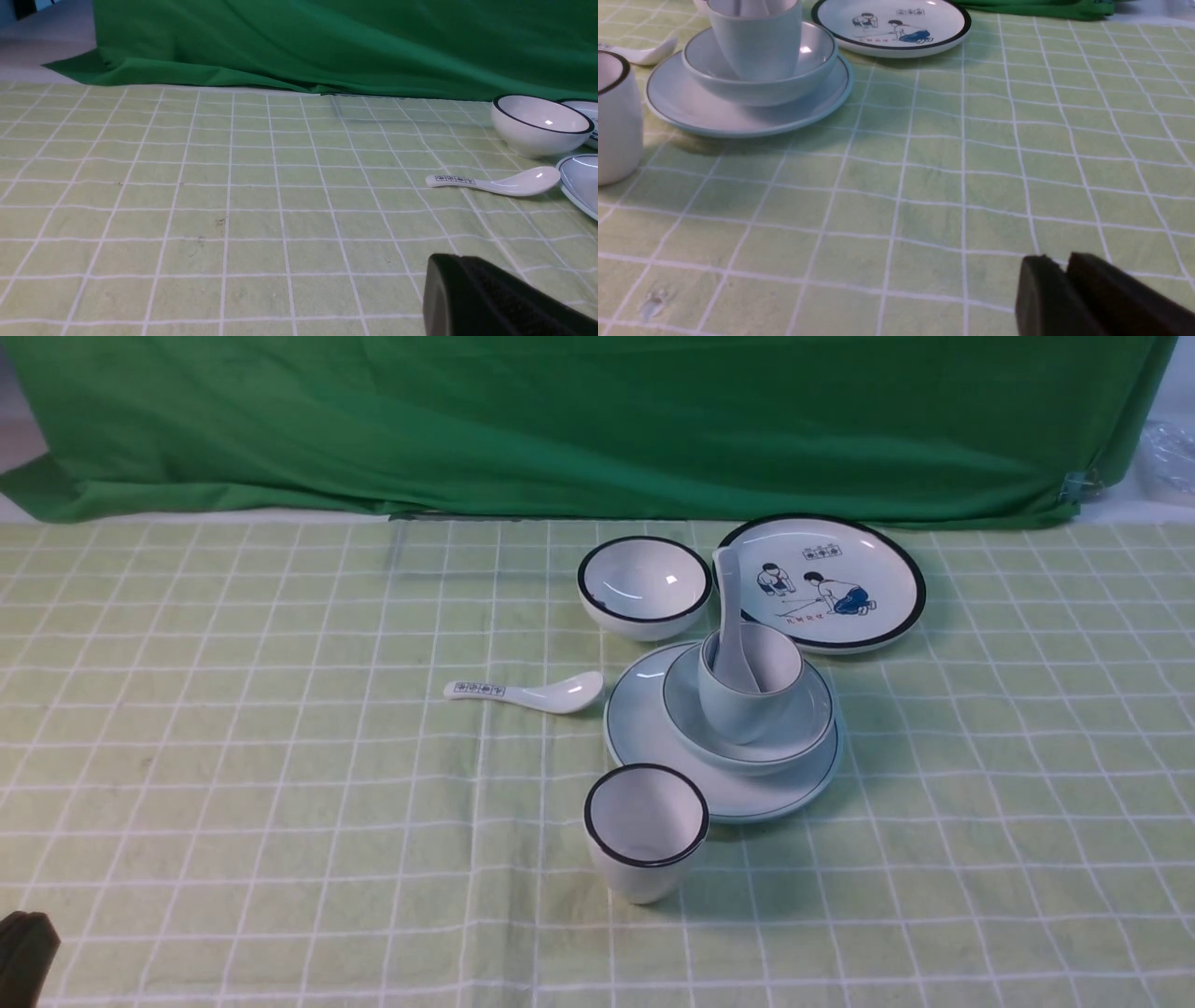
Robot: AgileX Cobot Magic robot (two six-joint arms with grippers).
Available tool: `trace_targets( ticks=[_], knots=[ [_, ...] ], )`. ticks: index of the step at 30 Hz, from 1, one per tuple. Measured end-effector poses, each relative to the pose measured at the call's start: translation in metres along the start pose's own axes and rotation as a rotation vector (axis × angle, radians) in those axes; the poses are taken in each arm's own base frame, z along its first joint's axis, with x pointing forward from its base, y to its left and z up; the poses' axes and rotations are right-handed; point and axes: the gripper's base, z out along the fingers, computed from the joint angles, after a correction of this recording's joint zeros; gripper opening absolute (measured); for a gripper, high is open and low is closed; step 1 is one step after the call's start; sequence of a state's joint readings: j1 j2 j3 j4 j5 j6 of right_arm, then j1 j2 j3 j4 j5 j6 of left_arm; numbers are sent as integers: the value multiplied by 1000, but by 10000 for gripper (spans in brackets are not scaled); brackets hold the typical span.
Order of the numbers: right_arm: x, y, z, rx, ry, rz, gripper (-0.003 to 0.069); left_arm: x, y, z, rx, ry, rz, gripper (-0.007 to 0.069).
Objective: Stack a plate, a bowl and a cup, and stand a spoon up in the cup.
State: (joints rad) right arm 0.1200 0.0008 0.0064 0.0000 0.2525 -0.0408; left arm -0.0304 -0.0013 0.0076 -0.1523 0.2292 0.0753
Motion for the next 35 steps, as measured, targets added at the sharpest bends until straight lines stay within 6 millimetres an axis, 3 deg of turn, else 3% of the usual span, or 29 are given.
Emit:
trace_targets(
  ticks=[35],
  knots=[
    [0, 0, 0, 0, 0, 0, 202, 0, 0, 0, 0, 0, 26, 4]
  ],
)
